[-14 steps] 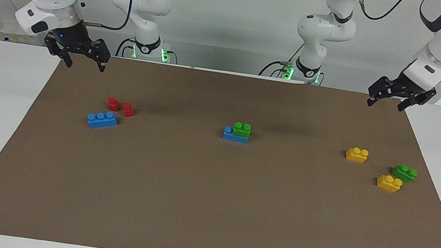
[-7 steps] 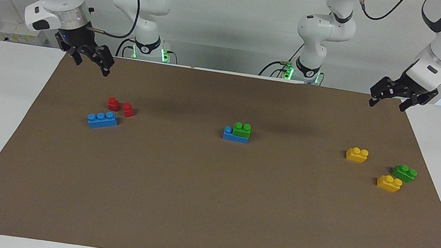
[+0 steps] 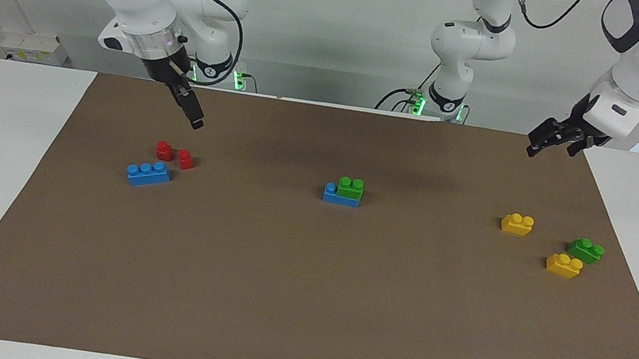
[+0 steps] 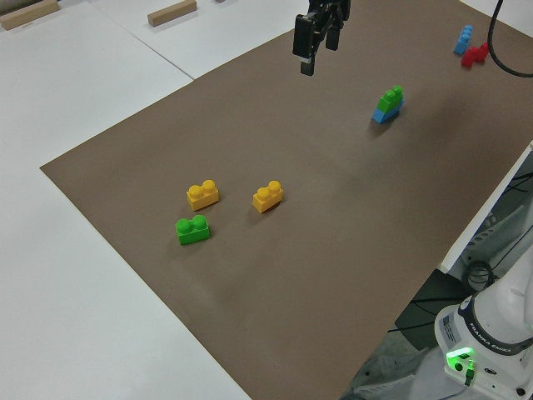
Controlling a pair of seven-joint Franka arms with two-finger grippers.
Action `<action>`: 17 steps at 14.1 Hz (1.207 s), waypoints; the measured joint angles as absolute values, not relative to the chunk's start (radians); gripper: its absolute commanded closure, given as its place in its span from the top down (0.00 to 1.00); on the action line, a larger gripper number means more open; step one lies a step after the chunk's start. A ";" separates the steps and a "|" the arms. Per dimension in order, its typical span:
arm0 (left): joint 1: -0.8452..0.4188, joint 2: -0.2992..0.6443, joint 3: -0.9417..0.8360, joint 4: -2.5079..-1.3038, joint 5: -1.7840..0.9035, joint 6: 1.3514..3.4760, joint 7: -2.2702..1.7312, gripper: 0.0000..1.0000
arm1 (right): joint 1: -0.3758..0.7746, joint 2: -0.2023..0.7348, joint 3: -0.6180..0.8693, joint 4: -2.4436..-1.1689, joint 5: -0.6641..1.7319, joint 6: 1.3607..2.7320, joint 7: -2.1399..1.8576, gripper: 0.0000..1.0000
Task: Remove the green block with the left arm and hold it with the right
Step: 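Move the left gripper while the right gripper approaches the joined bricks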
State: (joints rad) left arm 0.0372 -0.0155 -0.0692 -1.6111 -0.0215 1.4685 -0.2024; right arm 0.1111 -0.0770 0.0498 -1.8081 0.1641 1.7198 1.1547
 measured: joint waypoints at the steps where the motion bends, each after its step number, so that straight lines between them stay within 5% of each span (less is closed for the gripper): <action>1: 0.014 -0.026 -0.072 -1.632 -0.022 1.479 -0.274 1.00 | 0.127 -0.077 0.050 -1.822 0.191 1.739 1.234 1.00; 7: -0.128 -0.084 -0.077 -1.773 -0.023 1.625 -0.751 1.00 | 0.190 -0.013 0.051 -1.877 0.330 1.829 1.516 1.00; 17: -0.367 -0.147 -0.081 -1.975 -0.025 1.841 -1.641 1.00 | 0.376 0.106 0.052 -2.031 0.526 2.252 1.628 1.00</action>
State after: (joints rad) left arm -0.3669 -0.1469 -0.0806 -1.9751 -0.0251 1.8411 -1.6413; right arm 0.3760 0.1063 0.0521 -2.0306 0.5257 2.2525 1.6278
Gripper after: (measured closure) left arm 0.000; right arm 0.000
